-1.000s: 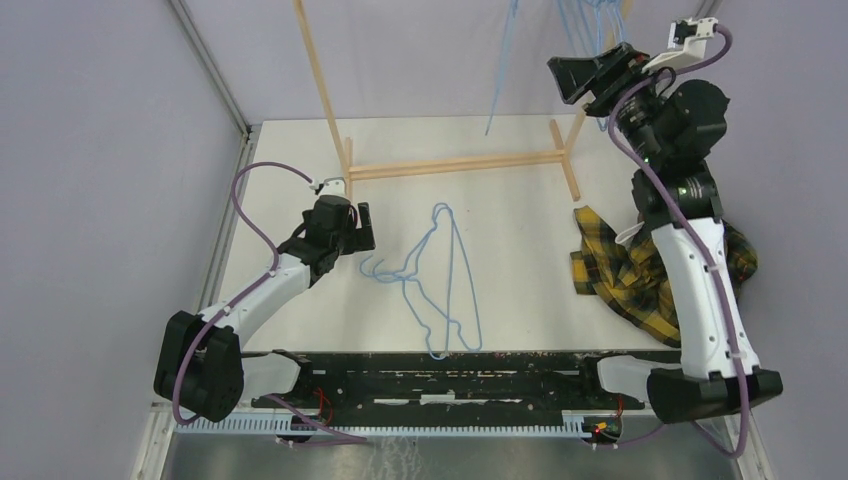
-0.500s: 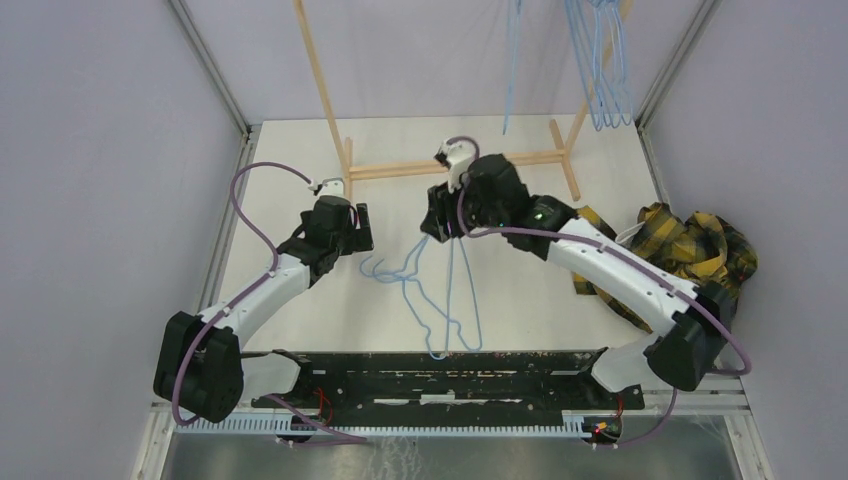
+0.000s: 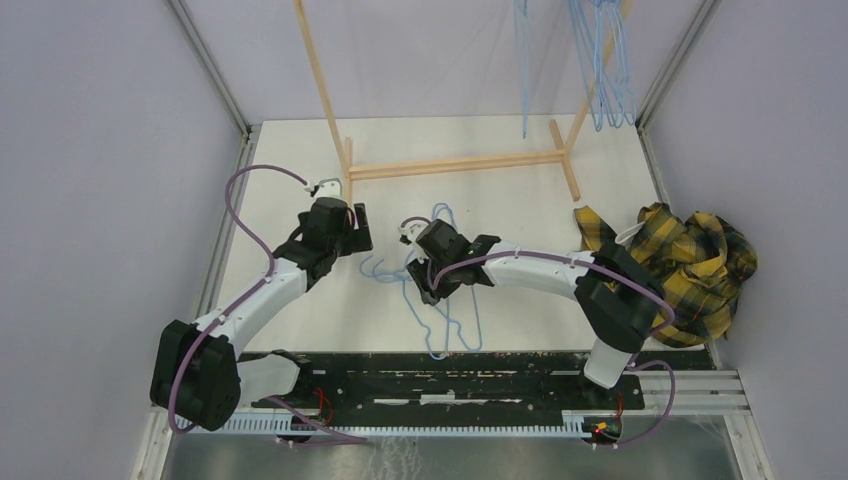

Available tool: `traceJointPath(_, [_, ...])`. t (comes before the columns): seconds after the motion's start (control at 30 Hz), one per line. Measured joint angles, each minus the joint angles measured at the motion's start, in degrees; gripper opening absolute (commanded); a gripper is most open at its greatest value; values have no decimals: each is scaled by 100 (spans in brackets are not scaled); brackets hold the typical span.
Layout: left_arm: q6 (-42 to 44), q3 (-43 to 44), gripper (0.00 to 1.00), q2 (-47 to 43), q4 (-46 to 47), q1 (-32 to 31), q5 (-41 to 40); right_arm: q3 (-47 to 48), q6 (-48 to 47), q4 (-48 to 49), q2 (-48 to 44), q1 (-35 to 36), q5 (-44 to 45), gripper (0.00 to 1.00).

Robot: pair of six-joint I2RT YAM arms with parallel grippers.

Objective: Organize the hangers

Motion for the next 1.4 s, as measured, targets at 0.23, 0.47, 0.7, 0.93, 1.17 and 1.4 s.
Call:
traceJointPath(0.23, [-37, -166, 100, -409, 0, 0, -7, 2, 33, 289, 632, 133, 142, 49])
traceJointPath(0.47, [-57, -201, 100, -562, 4, 0, -4, 173, 79, 640, 850, 170, 328, 41])
traceJointPath(0.7, [-142, -275, 100, -566, 4, 0, -4, 205, 101, 848, 942, 256, 715, 34])
traceJointPath(0.93, [-225, -376, 100, -732, 9, 0, -7, 372, 59, 680, 1069, 420, 1397, 13])
traceJointPath(1.17, [-236, -396, 100, -815, 7, 0, -13, 431, 129, 625, 1095, 439, 1539, 1])
traceJointPath(1.4, [-238, -396, 100, -1093, 2, 0, -70, 79, 269, 179, 457, -63, 1300, 1])
